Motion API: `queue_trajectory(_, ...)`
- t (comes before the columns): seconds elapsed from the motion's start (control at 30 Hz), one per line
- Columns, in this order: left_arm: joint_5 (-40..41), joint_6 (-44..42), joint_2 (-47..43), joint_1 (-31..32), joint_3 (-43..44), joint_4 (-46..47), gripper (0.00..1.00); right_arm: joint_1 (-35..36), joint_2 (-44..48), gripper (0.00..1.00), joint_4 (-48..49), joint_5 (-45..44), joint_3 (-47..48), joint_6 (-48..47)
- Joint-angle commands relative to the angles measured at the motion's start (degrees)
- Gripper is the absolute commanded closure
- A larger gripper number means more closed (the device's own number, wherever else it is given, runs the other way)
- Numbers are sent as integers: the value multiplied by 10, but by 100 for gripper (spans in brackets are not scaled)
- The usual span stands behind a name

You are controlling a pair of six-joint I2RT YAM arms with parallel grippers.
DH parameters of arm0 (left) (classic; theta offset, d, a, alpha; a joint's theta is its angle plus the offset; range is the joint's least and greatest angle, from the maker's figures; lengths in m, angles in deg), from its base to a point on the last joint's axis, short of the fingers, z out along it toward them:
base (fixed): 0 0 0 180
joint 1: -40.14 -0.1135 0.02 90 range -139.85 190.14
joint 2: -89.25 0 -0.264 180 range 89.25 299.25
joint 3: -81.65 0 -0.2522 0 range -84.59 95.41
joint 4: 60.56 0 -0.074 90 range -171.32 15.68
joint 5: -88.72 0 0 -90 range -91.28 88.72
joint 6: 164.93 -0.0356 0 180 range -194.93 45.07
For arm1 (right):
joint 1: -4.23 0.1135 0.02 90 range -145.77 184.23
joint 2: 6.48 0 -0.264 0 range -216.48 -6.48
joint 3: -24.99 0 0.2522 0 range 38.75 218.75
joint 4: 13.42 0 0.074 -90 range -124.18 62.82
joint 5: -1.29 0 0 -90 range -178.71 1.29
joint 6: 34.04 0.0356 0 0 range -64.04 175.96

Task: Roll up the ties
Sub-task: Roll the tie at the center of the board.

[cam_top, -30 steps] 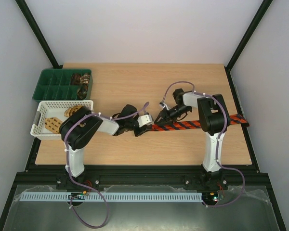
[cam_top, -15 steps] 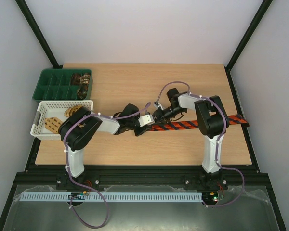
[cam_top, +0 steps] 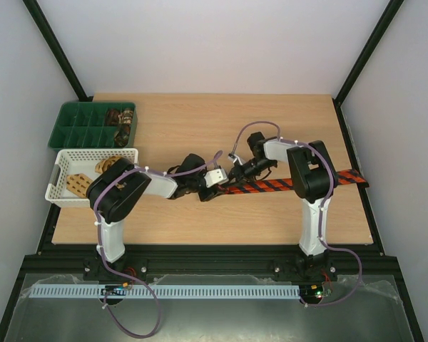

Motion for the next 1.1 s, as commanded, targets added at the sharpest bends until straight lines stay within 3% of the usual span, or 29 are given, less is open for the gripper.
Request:
queue_trajectory(0.0,-9,4,4,-6,-27,-41,45,-17,-30,99,-42,-66,-9,-49)
queue_trajectory(0.1,-44,4,-6,-7,-42,-1,36,-25,-37,99,-40,-72,-13,-63)
queue_trajectory(0.3,-86,34,-3,-10,-69,101,27,-45,-54,99,-42,-67,-20,-79)
queue_trajectory(0.47,-89,78,32,-12,-63,178,24,-59,-86,99,-61,-32,-3,-81)
queue_trajectory(0.67,-95,58,78,-10,-39,223,22,-59,-103,99,-78,-11,13,-85)
queue_trajectory(0.8,-89,-11,102,-4,5,143,33,-59,-97,99,-76,4,14,-74)
queue_trajectory(0.97,-61,-67,81,-7,-8,52,59,-58,-84,99,-77,30,26,-54)
queue_trajectory(1.07,-56,-90,56,-11,-30,10,64,-62,-71,99,-94,39,32,-59)
